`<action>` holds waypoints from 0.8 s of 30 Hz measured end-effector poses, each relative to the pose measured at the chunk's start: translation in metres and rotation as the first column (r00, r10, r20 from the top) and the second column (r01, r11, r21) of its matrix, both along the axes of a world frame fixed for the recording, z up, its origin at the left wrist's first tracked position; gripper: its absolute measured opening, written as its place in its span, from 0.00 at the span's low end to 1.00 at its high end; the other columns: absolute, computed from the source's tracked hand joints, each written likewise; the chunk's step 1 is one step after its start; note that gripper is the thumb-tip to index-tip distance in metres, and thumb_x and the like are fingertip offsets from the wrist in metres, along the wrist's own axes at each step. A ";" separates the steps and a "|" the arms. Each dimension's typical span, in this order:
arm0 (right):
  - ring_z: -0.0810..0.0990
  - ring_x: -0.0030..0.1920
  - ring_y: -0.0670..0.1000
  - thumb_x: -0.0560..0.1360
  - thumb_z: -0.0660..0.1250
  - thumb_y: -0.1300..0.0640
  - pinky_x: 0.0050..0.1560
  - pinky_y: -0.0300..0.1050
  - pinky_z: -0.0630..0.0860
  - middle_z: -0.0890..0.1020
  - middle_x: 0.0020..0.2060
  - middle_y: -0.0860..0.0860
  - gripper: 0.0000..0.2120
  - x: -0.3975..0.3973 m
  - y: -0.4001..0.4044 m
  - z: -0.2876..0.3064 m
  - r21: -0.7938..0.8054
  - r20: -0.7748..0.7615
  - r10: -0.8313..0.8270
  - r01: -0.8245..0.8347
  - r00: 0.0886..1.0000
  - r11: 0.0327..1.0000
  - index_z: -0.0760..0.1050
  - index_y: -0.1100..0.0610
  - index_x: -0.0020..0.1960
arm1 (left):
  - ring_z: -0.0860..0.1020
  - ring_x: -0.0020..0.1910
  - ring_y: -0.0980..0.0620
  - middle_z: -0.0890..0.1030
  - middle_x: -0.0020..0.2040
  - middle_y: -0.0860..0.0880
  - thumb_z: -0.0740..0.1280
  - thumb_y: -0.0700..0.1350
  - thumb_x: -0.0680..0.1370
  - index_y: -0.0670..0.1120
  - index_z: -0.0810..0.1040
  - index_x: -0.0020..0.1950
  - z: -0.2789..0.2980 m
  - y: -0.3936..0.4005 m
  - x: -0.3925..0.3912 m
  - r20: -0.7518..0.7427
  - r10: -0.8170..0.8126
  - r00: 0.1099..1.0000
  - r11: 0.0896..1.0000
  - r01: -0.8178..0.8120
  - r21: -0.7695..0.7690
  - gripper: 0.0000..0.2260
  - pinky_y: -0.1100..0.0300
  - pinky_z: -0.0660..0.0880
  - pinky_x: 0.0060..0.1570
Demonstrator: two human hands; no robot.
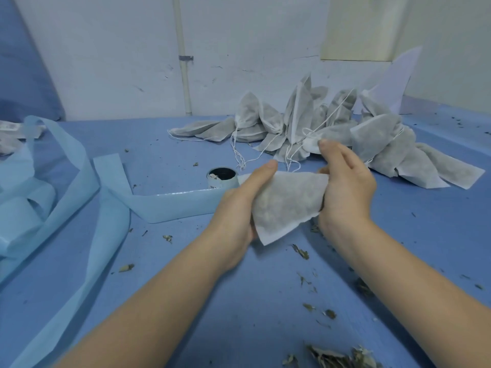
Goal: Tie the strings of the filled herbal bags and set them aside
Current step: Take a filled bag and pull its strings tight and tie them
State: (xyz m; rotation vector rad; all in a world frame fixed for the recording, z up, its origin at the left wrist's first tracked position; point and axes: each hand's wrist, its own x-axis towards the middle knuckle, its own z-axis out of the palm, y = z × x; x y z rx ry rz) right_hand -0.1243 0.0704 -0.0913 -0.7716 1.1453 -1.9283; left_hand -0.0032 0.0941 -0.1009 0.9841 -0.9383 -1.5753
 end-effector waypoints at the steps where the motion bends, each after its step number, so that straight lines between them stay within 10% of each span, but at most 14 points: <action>1: 0.69 0.28 0.46 0.71 0.73 0.55 0.31 0.39 0.69 0.71 0.26 0.45 0.05 -0.001 -0.001 -0.001 -0.003 -0.016 0.004 -0.005 1.000 1.000 0.82 0.49 0.37 | 0.83 0.47 0.48 0.84 0.49 0.45 0.71 0.49 0.68 0.41 0.82 0.50 0.000 0.000 -0.001 -0.104 -0.051 0.993 0.998 0.054 0.021 0.15 0.53 0.79 0.53; 5: 0.76 0.34 0.41 0.71 0.73 0.58 0.39 0.36 0.73 0.80 0.31 0.42 0.07 -0.004 -0.004 -0.004 -0.066 -0.155 0.147 -0.159 0.977 0.985 0.82 0.50 0.35 | 0.83 0.39 0.50 0.84 0.44 0.42 0.67 0.36 0.74 0.36 0.81 0.47 -0.002 -0.004 0.001 -0.142 0.058 0.988 0.998 -0.057 0.013 0.05 0.56 0.79 0.47; 10: 0.77 0.42 0.40 0.70 0.73 0.59 0.45 0.31 0.72 0.81 0.38 0.41 0.08 -0.007 -0.001 -0.006 -0.044 -0.473 0.323 -0.388 0.820 0.920 0.83 0.48 0.34 | 0.81 0.39 0.47 0.82 0.43 0.44 0.67 0.46 0.75 0.41 0.81 0.51 -0.003 -0.009 0.013 -0.010 0.105 0.994 0.994 -0.105 0.013 0.10 0.63 0.76 0.30; 15: 0.72 0.39 0.38 0.69 0.73 0.61 0.43 0.28 0.67 0.73 0.36 0.43 0.11 -0.009 0.002 -0.005 -0.036 -0.674 0.281 -0.411 0.683 0.911 0.81 0.45 0.34 | 0.81 0.54 0.42 0.83 0.53 0.44 0.70 0.64 0.65 0.44 0.80 0.59 -0.005 -0.013 0.021 0.091 0.034 0.995 0.999 -0.033 -0.011 0.31 0.44 0.73 0.55; 18: 0.72 0.41 0.43 0.70 0.74 0.60 0.44 0.31 0.67 0.73 0.40 0.52 0.10 -0.011 0.001 -0.006 -0.039 -0.757 0.234 -0.400 0.610 0.915 0.81 0.45 0.36 | 0.82 0.48 0.42 0.85 0.45 0.44 0.74 0.57 0.67 0.44 0.83 0.50 -0.006 -0.011 0.019 0.232 0.142 0.962 0.989 -0.130 -0.066 0.20 0.53 0.74 0.33; 24: 0.75 0.43 0.47 0.72 0.72 0.54 0.47 0.41 0.71 0.74 0.42 0.48 0.05 -0.021 -0.004 -0.005 -0.013 -0.800 0.285 -0.491 0.528 0.871 0.82 0.43 0.44 | 0.83 0.40 0.47 0.85 0.42 0.42 0.72 0.39 0.72 0.39 0.83 0.43 -0.004 -0.016 0.026 0.084 0.244 0.966 0.959 -0.227 -0.169 0.04 0.57 0.78 0.42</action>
